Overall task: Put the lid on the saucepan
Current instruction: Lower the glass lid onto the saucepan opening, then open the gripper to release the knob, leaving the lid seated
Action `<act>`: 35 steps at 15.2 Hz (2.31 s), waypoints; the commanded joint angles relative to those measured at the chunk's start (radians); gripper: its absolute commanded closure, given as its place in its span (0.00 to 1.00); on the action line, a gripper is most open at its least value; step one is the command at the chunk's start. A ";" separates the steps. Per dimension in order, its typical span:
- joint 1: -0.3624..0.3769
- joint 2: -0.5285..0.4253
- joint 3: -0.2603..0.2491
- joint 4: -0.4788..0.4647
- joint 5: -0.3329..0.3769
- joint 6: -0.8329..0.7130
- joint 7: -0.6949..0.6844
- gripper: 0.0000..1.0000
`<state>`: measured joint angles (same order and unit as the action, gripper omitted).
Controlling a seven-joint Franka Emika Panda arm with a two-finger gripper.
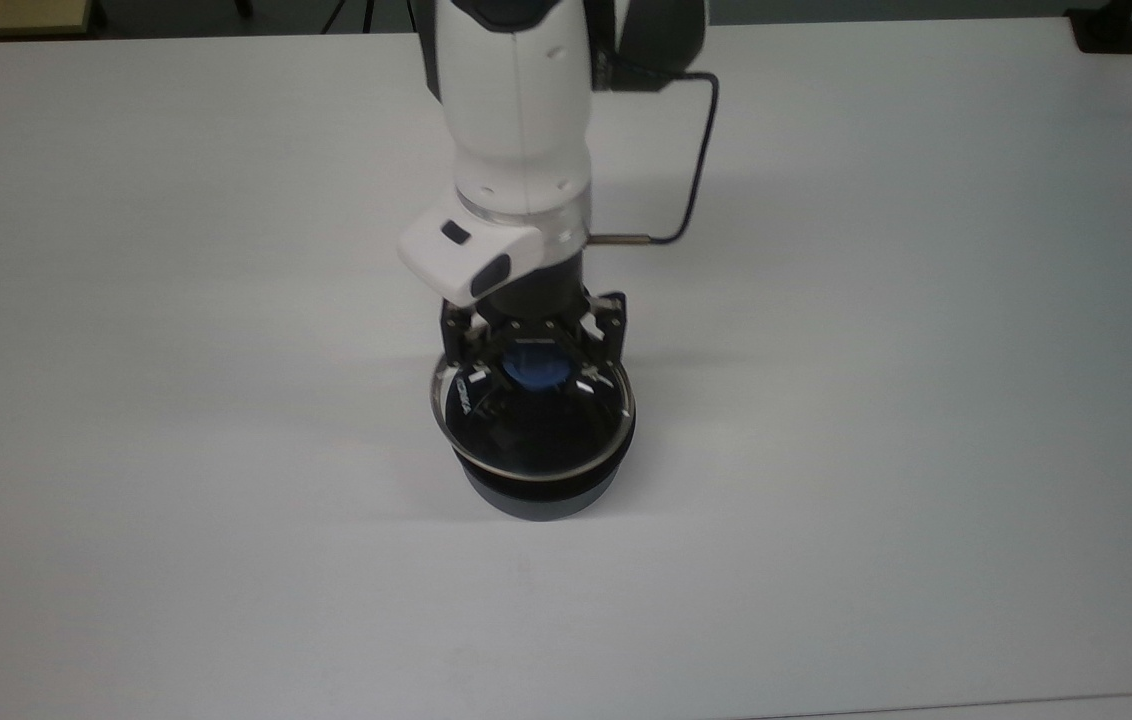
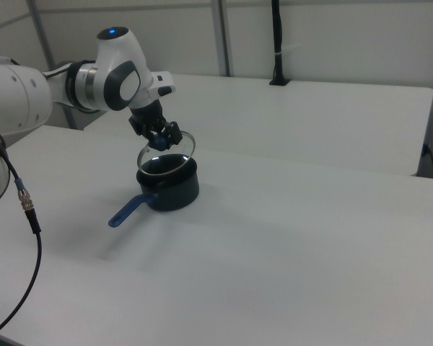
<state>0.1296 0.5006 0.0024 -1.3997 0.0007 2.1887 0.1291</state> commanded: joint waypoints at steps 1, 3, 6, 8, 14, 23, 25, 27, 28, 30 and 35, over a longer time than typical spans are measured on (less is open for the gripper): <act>0.015 0.032 -0.012 0.025 -0.001 0.023 0.023 0.47; 0.015 0.032 -0.012 -0.002 -0.008 0.023 0.021 0.46; 0.016 0.026 -0.010 -0.024 -0.005 0.003 0.023 0.46; 0.016 0.024 -0.009 -0.024 -0.002 -0.032 0.023 0.46; 0.016 0.013 -0.007 -0.018 0.015 -0.106 0.050 0.46; 0.013 -0.014 -0.010 -0.019 0.053 -0.147 0.050 0.36; 0.010 -0.007 -0.010 -0.022 0.051 -0.138 0.050 0.29; 0.007 0.012 -0.010 -0.021 0.050 -0.135 0.049 0.29; 0.007 0.013 -0.010 -0.022 0.048 -0.133 0.049 0.29; 0.007 0.016 -0.010 -0.021 0.048 -0.133 0.049 0.12; -0.001 -0.014 -0.022 -0.021 0.044 -0.144 0.043 0.00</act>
<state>0.1306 0.5276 -0.0042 -1.4027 0.0342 2.0655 0.1683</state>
